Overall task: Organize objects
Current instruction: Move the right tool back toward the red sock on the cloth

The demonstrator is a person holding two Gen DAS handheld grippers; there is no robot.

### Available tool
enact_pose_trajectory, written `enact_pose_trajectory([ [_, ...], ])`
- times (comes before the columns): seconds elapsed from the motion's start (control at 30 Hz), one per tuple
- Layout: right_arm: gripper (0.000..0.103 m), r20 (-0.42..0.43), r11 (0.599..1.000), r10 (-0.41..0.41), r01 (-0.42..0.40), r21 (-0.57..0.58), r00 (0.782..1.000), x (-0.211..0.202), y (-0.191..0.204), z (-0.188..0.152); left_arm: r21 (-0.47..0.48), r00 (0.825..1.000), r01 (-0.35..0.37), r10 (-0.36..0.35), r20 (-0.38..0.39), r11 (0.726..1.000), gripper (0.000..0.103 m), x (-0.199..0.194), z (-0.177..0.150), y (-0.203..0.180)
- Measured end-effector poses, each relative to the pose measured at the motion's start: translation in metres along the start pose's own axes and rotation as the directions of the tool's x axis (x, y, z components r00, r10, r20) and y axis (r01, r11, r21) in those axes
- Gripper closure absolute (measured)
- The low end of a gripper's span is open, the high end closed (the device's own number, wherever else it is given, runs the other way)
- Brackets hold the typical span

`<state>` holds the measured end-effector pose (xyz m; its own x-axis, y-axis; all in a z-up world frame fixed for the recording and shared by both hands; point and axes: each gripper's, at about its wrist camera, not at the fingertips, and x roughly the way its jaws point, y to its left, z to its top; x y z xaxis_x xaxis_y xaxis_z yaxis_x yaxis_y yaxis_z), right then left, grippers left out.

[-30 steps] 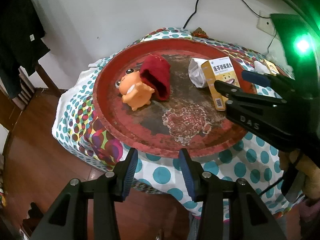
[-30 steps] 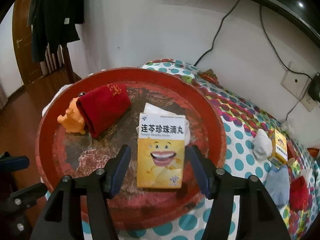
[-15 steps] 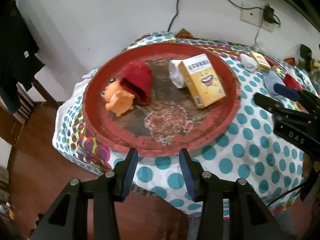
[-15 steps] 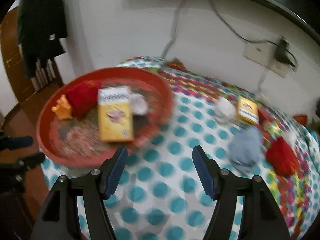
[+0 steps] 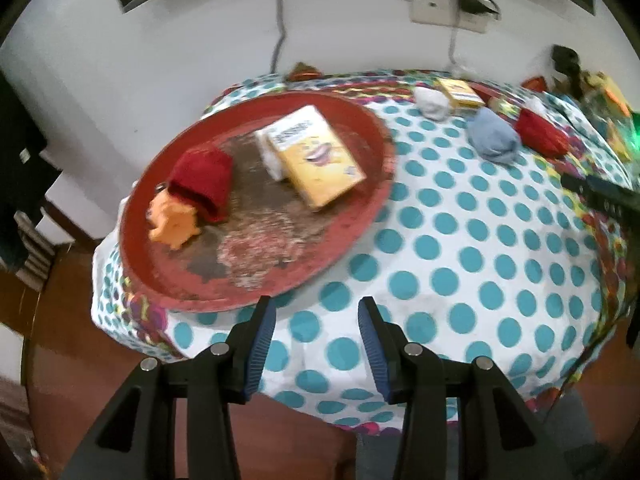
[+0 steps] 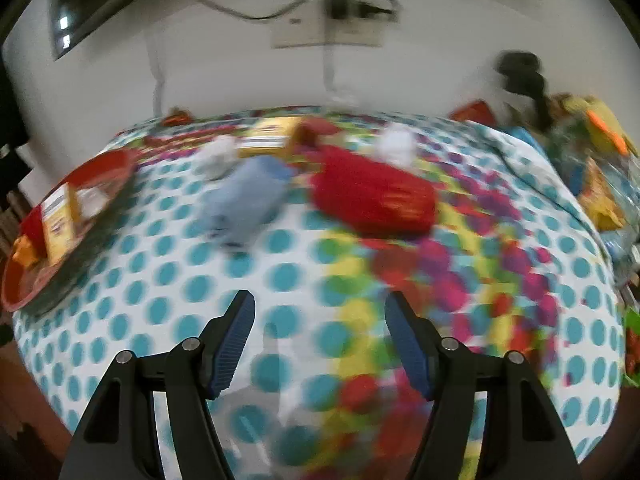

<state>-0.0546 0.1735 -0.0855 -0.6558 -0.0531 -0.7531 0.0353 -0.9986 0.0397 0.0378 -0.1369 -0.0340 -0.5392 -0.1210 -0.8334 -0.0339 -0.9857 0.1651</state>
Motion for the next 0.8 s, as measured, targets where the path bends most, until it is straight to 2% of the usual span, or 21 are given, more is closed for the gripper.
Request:
enact_pose_trajectory([
  [0.2,0.031,-0.014,0.999,-0.033,0.033,-0.018,0.999,0.016,-0.032,0.013,0.07,1.0,0.015,-0.014,-0.017,0.997,0.059,0.003,0.002,-0.032],
  [0.33,0.017,-0.015,0.997,-0.027,0.025,-0.071,1.0,0.029,-0.036,0.026,0.08,0.998,0.061,-0.058,-0.034,0.995,0.059,0.004,0.012,-0.045],
  [0.47,0.016,-0.022,0.993,-0.022,0.019,-0.114,1.0,0.041,-0.034,0.039,0.111,0.998,0.053,-0.048,-0.045,0.992,0.059,0.008,0.02,-0.06],
  [0.63,0.013,-0.032,0.99,-0.019,0.015,-0.141,0.999,0.059,-0.029,0.053,0.109,0.994,0.083,-0.074,-0.085,0.991,0.059,0.017,0.027,-0.073],
  [0.8,0.013,-0.033,0.98,-0.034,0.027,-0.197,0.999,0.075,-0.019,0.063,0.143,0.992,0.073,-0.057,-0.113,0.987,0.059,0.023,0.032,-0.088],
])
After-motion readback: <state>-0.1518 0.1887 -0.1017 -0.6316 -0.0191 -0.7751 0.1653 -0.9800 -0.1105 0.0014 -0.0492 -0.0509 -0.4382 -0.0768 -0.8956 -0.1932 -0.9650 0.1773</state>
